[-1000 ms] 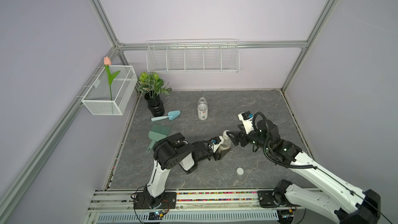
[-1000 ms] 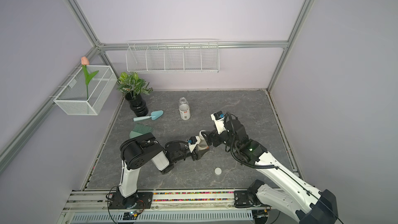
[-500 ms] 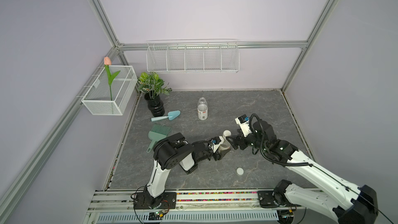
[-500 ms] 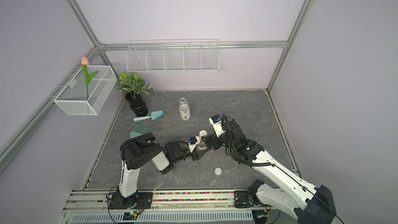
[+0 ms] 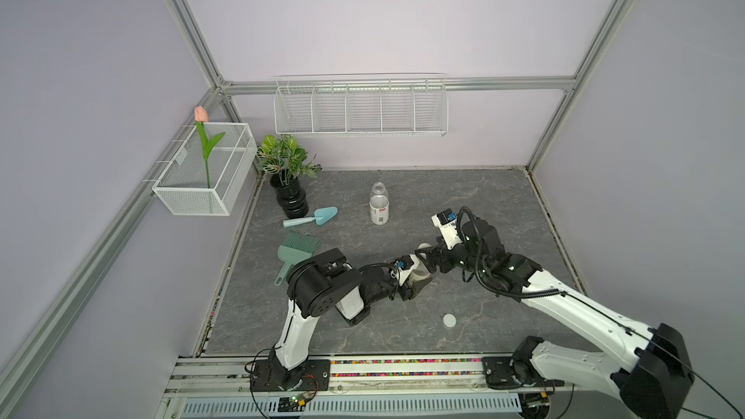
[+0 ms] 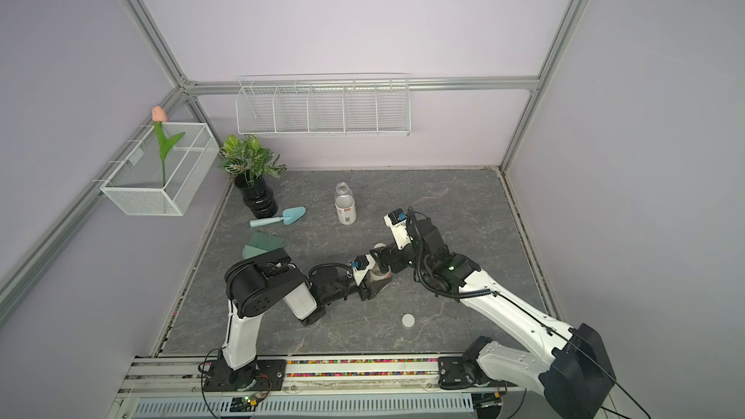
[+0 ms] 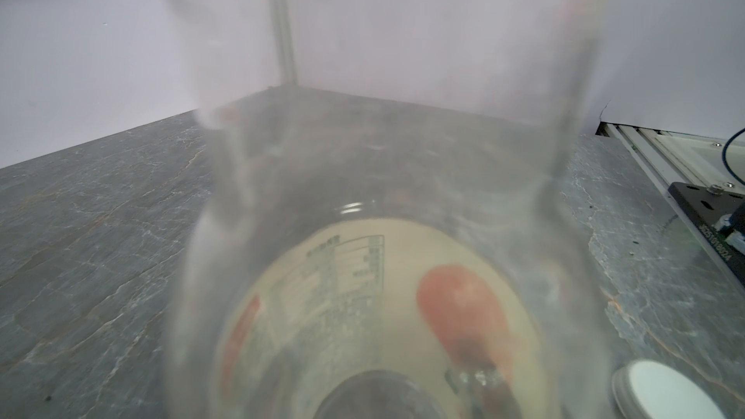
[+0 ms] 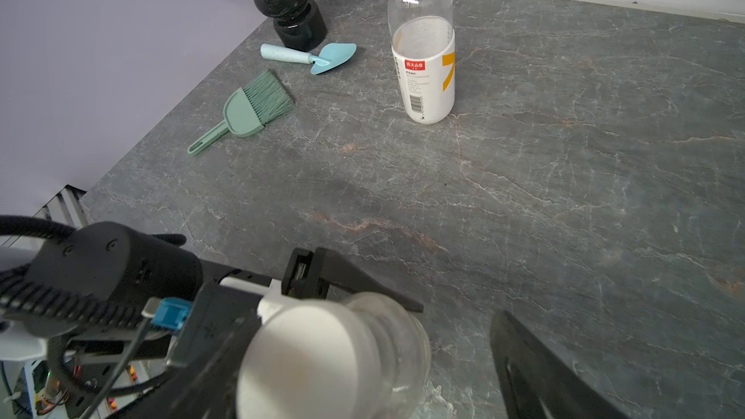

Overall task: Screw on the bottle caps
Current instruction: Screw the bottle cap onto the plastic bottle.

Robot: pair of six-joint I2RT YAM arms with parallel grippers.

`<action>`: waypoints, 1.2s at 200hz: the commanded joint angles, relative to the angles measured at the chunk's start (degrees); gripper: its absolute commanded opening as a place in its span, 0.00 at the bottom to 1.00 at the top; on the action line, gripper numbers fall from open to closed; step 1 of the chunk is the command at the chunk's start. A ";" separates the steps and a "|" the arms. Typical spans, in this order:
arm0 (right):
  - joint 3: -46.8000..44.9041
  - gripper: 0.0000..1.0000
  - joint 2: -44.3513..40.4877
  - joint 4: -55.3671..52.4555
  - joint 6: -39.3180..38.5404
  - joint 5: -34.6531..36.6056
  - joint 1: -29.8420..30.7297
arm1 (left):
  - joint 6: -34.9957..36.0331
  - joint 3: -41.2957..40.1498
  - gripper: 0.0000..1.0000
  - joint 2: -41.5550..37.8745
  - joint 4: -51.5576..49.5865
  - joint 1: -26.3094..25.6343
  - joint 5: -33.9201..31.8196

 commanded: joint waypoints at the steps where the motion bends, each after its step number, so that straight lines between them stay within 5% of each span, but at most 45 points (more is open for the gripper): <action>1: 2.45 0.90 3.15 2.68 1.84 2.19 -0.18 | 0.59 -1.11 0.67 1.83 -3.61 -0.25 0.51; 37: 4.97 0.91 4.95 2.68 2.10 0.37 0.14 | 0.63 -0.94 0.67 2.02 -3.61 -0.23 0.53; 122: -6.39 0.89 -11.65 -3.45 1.22 1.33 -0.19 | 0.73 -0.76 0.67 1.91 -3.62 -0.26 0.49; 240: 8.11 0.91 9.95 2.29 4.95 0.52 0.04 | 0.90 -1.33 0.67 1.67 -3.51 -0.32 0.23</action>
